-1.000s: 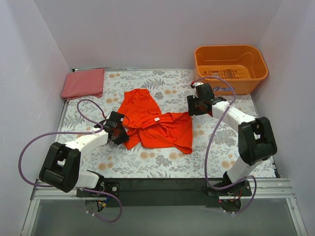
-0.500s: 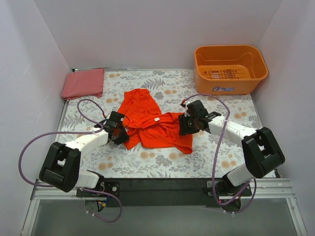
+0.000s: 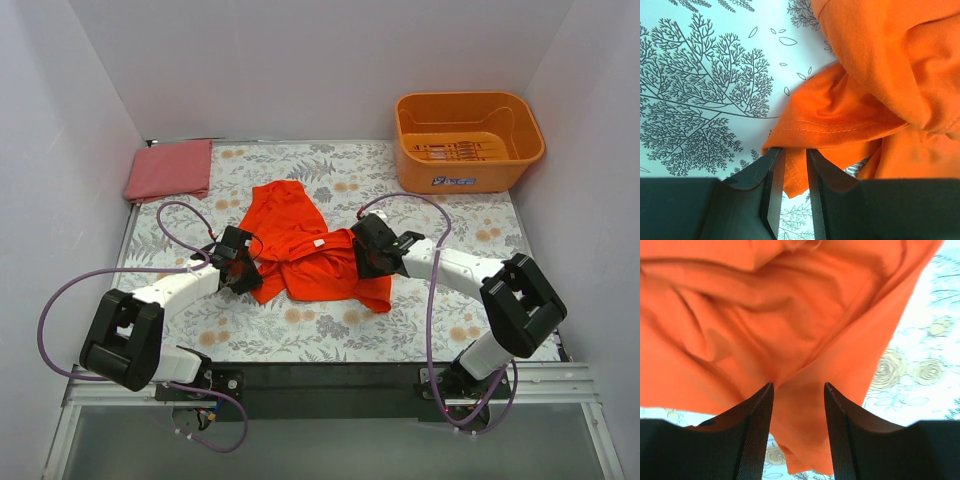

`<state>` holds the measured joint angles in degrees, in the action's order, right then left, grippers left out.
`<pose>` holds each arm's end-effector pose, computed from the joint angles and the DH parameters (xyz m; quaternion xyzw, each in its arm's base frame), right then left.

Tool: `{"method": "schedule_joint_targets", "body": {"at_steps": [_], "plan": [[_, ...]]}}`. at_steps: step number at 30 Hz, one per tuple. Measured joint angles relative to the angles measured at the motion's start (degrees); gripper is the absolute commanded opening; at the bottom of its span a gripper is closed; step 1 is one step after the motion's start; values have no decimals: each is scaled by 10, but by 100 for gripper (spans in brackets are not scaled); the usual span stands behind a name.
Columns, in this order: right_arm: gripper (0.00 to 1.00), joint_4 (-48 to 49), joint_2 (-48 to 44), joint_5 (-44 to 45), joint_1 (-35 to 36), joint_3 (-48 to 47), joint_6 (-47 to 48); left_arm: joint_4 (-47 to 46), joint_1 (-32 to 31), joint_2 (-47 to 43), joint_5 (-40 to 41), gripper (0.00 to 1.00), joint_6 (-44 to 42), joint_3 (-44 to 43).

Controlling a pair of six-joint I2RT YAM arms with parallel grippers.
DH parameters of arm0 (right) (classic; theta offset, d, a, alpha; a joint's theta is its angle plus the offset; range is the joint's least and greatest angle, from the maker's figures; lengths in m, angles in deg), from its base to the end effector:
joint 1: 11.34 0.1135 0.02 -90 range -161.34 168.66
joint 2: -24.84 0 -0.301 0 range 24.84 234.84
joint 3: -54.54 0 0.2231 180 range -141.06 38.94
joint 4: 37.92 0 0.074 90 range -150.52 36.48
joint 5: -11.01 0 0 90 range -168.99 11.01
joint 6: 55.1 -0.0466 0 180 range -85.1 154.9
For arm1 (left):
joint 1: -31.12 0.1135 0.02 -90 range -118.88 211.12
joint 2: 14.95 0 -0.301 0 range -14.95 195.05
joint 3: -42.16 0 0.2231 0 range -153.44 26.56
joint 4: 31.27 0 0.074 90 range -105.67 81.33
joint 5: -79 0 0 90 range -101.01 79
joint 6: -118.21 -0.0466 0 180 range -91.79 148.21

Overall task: Fold and stack the t-shirts
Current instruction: Flatten the tshirt out

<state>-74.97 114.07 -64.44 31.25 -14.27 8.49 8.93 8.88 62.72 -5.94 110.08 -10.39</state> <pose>0.2208 0.1870 0.2362 -0.0989 0.9478 0.0572 0.2978 0.1941 -0.0749 0.2034 -0.4934 0.8421 -0.1419 0.1653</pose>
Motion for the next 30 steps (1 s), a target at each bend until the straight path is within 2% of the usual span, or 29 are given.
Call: {"method": "schedule_joint_targets", "body": {"at_steps": [8,16,21,22,26,30], "plan": [[46,-27,33,77,9,-49,-44,-3,0,-7,-15,23,0,6],[38,-60,104,103,24,-78,-70,-4,0,-16,-27,23,0,11],[28,-76,107,115,26,-83,-79,-3,0,-25,-27,23,0,13],[20,-79,107,117,26,-83,-80,-3,0,-25,-27,23,0,14],[5,-88,107,124,26,-83,-81,-2,0,-25,-27,23,0,14],[4,-94,98,129,26,-83,-79,-2,0,-25,-27,22,0,14]]}}
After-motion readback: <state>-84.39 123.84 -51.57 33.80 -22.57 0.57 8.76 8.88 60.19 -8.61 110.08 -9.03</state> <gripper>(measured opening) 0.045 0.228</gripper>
